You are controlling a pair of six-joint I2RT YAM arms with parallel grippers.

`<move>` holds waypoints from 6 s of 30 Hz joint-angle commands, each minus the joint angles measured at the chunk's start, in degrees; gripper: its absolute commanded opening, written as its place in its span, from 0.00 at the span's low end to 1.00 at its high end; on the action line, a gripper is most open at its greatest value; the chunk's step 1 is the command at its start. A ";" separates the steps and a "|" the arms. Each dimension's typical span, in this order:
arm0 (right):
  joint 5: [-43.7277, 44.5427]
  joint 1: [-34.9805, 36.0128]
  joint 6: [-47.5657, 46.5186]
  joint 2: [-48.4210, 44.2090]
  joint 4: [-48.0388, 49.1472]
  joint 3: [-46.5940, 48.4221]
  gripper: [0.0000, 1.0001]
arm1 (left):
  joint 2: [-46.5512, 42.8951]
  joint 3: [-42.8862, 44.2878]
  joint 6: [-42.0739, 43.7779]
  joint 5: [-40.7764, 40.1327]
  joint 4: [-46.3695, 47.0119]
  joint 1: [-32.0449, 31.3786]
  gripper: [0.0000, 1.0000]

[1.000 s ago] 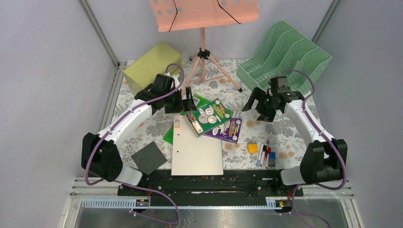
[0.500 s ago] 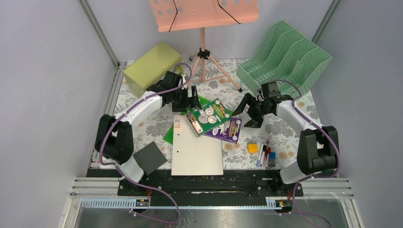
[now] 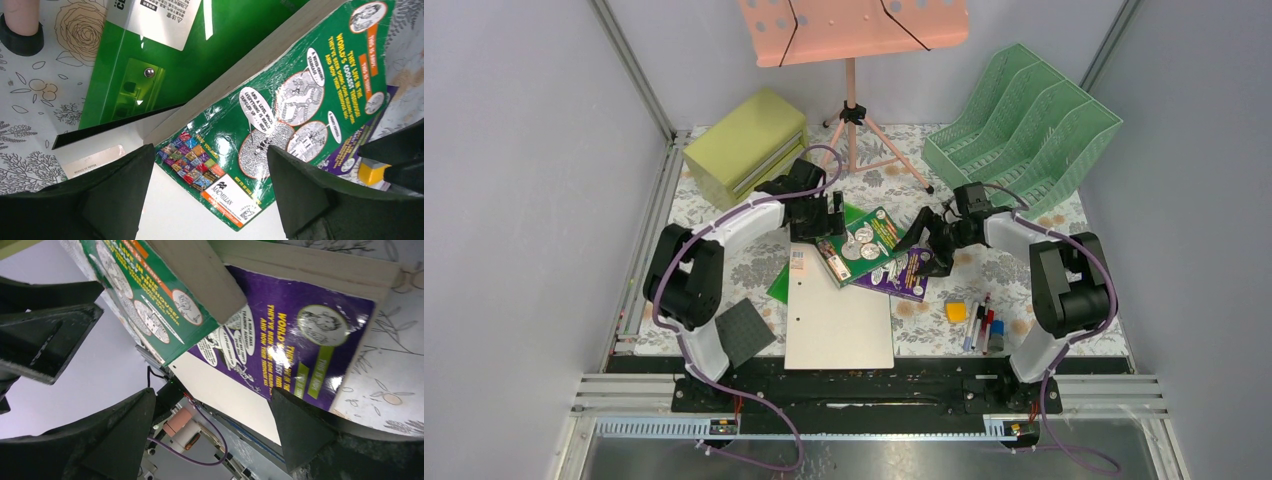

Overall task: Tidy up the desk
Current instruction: Pick up the notebook from the folder.

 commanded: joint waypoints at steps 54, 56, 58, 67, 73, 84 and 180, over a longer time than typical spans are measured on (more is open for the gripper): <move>-6.10 2.56 -1.40 9.86 3.09 4.82 0.68 | -9.52 -13.40 -0.63 6.34 14.23 -5.76 0.43; -6.16 2.84 -1.57 10.17 2.88 5.26 0.67 | -11.82 -14.70 -1.22 6.02 13.69 -7.17 0.40; -6.17 3.09 -2.12 10.15 2.75 5.34 0.67 | -14.05 -15.90 -2.32 5.34 13.25 -8.48 0.37; -2.35 3.07 -7.73 8.51 -2.80 6.54 0.72 | -19.33 -20.93 -4.71 -1.45 10.38 -10.24 0.52; 2.67 3.07 -10.26 7.24 -6.02 7.69 0.76 | -15.43 -16.75 -3.59 -2.87 10.29 -9.75 0.76; -1.88 4.12 -10.48 12.65 -4.59 9.29 0.65 | -3.41 -8.45 -0.68 5.55 10.23 -8.67 0.45; -18.30 9.37 -0.48 13.15 16.42 8.04 0.49 | -9.10 -27.66 -6.02 4.73 14.84 -5.39 0.00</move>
